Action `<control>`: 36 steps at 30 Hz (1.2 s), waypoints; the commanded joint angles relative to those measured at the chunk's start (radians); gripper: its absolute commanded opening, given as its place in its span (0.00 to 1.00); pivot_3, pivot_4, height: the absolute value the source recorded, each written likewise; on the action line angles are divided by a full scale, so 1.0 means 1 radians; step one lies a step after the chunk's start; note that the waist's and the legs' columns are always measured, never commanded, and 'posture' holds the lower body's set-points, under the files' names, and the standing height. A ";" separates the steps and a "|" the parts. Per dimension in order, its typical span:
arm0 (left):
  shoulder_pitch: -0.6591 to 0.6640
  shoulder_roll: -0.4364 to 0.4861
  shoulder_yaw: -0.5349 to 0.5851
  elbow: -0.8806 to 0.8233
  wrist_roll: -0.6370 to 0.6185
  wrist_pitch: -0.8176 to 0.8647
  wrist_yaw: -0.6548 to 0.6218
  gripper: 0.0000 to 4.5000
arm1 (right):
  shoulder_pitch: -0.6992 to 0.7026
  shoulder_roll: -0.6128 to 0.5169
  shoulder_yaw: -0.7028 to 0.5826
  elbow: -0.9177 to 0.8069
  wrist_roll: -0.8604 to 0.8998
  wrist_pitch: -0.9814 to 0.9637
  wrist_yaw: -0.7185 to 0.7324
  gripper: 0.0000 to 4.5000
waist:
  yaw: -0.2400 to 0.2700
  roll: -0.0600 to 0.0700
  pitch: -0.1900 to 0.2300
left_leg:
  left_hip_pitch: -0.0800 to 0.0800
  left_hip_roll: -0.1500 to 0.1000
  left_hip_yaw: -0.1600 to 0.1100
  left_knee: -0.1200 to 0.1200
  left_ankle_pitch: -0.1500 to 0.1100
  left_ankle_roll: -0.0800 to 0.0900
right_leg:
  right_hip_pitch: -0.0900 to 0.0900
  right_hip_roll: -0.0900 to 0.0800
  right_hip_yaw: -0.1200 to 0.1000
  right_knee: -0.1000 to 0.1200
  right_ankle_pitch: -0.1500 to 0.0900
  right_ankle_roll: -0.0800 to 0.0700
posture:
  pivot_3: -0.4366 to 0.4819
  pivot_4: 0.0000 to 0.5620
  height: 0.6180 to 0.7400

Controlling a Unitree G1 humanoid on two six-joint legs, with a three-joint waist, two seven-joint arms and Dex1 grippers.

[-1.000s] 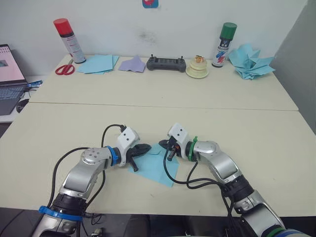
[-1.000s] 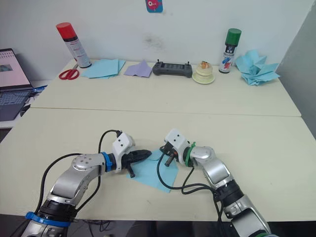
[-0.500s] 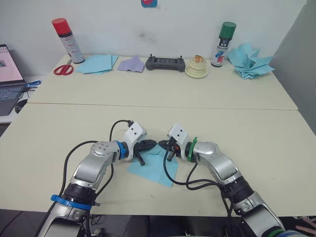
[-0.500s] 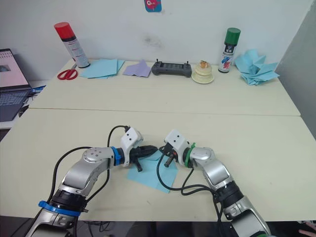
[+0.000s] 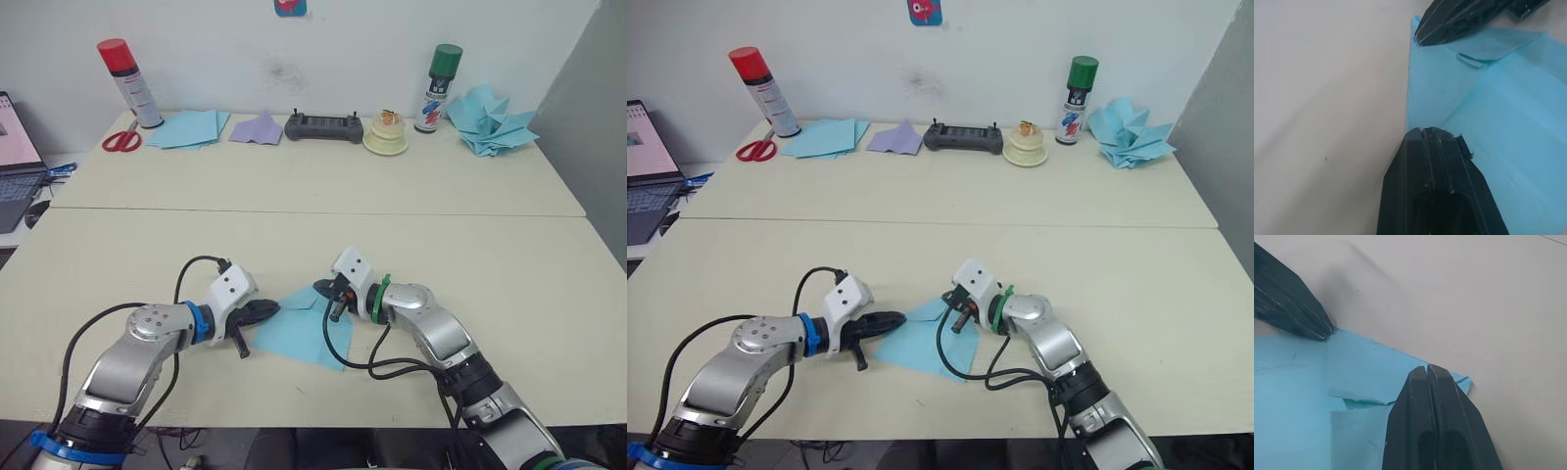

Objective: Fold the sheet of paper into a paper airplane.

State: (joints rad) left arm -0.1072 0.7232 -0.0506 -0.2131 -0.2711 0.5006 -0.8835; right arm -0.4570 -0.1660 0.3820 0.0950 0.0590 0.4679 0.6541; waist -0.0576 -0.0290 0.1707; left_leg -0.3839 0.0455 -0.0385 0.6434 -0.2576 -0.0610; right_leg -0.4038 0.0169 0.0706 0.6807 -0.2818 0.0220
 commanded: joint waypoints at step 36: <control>-0.106 -0.092 -0.176 0.120 0.082 -0.038 -0.010 0.01 | 0.118 -0.267 -0.034 -0.329 0.212 0.309 0.187 0.00 | 0.025 0.002 0.000 | 0.000 -0.001 0.000 0.001 0.000 0.000 | 0.002 0.000 0.000 0.000 -0.001 0.001 | 0.48 0.27 1.00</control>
State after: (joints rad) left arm -0.2290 0.6411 -0.1867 -0.1250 -0.2189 0.4434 -0.8954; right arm -0.3420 -0.4557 0.3350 -0.2225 0.2306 0.7500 0.8420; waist -0.0330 -0.0271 0.1705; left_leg -0.3840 0.0442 -0.0388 0.6447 -0.2576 -0.0609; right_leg -0.4023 0.0166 0.0706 0.6805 -0.2827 0.0233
